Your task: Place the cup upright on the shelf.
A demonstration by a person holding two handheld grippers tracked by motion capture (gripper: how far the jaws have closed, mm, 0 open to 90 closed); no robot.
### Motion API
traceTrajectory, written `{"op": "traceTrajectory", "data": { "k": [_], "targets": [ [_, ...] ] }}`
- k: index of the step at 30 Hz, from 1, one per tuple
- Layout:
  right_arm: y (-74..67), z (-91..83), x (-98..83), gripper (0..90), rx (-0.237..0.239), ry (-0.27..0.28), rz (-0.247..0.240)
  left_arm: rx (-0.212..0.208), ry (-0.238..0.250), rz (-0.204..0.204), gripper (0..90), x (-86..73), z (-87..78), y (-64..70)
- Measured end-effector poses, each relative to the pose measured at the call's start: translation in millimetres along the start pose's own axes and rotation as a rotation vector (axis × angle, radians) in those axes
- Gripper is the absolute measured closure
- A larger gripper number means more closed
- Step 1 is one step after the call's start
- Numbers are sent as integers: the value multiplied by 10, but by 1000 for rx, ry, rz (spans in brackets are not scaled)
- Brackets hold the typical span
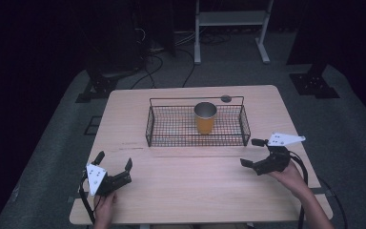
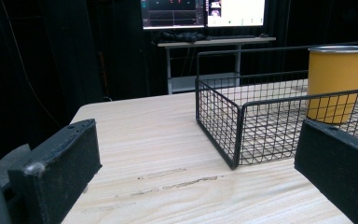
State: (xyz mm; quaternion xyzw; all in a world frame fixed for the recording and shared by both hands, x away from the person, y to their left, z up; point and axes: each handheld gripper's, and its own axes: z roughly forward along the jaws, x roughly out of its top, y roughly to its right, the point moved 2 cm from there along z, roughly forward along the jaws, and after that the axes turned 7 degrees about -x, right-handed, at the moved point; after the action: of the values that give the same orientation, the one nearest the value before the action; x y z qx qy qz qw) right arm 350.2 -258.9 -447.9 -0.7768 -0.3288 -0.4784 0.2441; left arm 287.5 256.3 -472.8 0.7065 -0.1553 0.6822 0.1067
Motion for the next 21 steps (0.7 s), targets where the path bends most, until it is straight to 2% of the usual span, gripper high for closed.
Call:
{"op": "traceTrajectory", "data": {
  "k": [21],
  "targets": [
    [-50, -193, -228, 13, -35, 20, 27, 2, -3, 3, 0, 0, 2, 2]
  ]
}}
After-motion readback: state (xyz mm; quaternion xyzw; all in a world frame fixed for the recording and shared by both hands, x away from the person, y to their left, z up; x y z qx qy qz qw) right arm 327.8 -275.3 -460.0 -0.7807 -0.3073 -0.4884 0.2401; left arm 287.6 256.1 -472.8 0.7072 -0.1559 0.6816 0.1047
